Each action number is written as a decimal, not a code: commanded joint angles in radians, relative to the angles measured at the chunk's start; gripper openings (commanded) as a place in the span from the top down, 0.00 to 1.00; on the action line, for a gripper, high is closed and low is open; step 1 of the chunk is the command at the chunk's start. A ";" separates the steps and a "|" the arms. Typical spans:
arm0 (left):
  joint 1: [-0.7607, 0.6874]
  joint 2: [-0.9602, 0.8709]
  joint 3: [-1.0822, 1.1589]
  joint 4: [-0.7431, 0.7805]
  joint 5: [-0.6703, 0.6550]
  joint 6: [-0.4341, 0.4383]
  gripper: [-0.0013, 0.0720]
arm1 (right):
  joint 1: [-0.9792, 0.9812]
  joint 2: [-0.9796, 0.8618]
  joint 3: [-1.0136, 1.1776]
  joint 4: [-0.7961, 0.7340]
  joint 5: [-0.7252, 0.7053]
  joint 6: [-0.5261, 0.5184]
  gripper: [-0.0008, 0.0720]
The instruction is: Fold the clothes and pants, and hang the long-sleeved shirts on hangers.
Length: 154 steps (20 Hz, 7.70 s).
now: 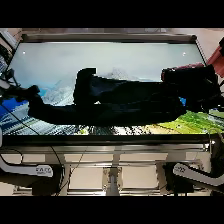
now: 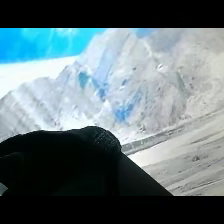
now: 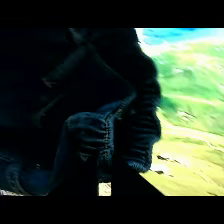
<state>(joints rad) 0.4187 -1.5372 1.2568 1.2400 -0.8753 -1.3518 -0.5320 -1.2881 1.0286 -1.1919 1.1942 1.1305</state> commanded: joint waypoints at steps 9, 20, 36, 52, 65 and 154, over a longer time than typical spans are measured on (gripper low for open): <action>-0.091 0.069 0.009 0.072 0.048 0.398 0.56 | 0.105 0.000 0.000 0.019 -0.007 0.012 0.94; 0.270 0.043 -0.010 0.113 -0.469 0.561 0.57 | 0.105 0.000 0.000 0.023 -0.007 0.012 0.94; 0.336 -0.041 -0.026 0.057 -0.356 0.627 0.49 | 0.147 0.000 0.000 0.055 -0.008 0.012 0.94; 0.280 0.058 0.253 -0.048 -0.680 0.102 0.95 | 0.145 0.000 0.134 0.091 0.380 0.027 0.94; 0.149 0.212 0.317 -0.114 -0.634 -0.081 0.95 | 0.145 -0.052 0.365 0.023 0.151 0.048 0.94; 0.519 0.391 0.379 -0.027 -0.173 0.083 0.95 | -0.122 -0.028 0.978 0.237 0.191 0.081 0.94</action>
<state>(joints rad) 0.8700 -1.1992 1.6352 1.2678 -1.0996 -1.2568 -0.6285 -1.3289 1.9308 -0.9791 1.4120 1.2118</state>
